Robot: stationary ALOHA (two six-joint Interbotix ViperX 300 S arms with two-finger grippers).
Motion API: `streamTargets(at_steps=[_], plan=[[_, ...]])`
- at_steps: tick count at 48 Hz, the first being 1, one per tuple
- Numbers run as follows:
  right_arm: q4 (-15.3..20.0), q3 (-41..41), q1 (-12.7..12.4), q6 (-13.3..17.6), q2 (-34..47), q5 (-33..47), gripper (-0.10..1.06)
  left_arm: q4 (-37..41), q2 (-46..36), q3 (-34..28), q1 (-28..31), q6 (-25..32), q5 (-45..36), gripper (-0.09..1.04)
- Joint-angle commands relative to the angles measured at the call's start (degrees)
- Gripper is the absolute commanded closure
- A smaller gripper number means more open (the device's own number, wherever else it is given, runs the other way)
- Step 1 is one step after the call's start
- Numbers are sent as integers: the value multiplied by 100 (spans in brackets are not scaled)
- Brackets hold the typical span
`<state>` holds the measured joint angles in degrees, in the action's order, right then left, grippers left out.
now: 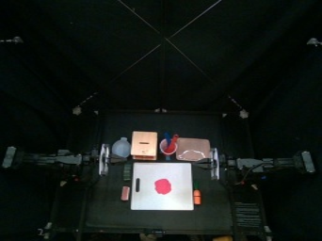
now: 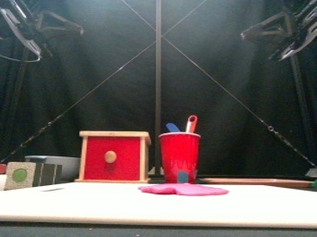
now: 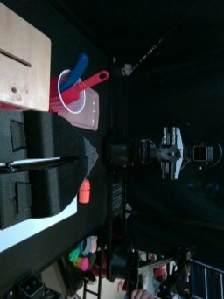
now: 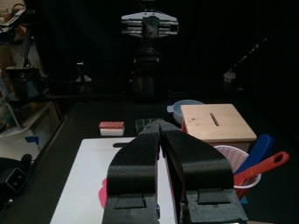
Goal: Get the cutter from the drawer then cut the dough then place the extra dough in the bowl
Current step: Open the drawer
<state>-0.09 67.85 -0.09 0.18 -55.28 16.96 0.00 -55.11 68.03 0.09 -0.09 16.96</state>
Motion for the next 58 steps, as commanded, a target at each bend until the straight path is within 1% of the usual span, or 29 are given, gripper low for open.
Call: streamTargets(at_steps=[1,8,16,20,25,29,32,36,42,47,52,55,58], plan=[[-18,-220,-62,9,141,26,94,-606,483,-158,-26,-70,255,95],[-9,-694,-246,35,563,35,94,-1415,879,-220,-53,-70,729,94],[-26,-1389,-624,26,1336,18,94,-2522,1336,-211,-132,-70,1274,94],[-35,-1775,-861,18,1863,0,94,-3050,1503,-202,-334,-88,1433,94],[-97,-2259,-1081,18,2470,-79,94,-3771,1758,-237,-791,-149,1731,94],[-202,-2698,-1187,18,3023,-211,94,-4254,2057,-281,-1213,-229,2127,94],[-281,-2971,-1230,18,3375,-334,94,-4772,2373,-343,-1600,-325,2496,94],[-404,-3287,-1292,18,3850,-527,94,-5423,2751,-439,-1907,-413,2795,94],[-439,-3762,-1389,18,4474,-791,94,-6170,3331,-624,-2355,-475,3094,94],[-448,-4078,-1406,9,4922,-949,94,-6574,3806,-835,-2514,-562,3278,94],[-448,-4438,-1424,9,5423,-1178,94,-6899,4351,-1037,-2522,-773,3357,94],[-439,-4702,-1450,9,5660,-1441,94,-7049,4632,-1099,-2522,-958,3366,94],[-439,-5089,-1468,0,5880,-1890,94,-7181,4869,-1125,-2549,-1239,3410,94]])
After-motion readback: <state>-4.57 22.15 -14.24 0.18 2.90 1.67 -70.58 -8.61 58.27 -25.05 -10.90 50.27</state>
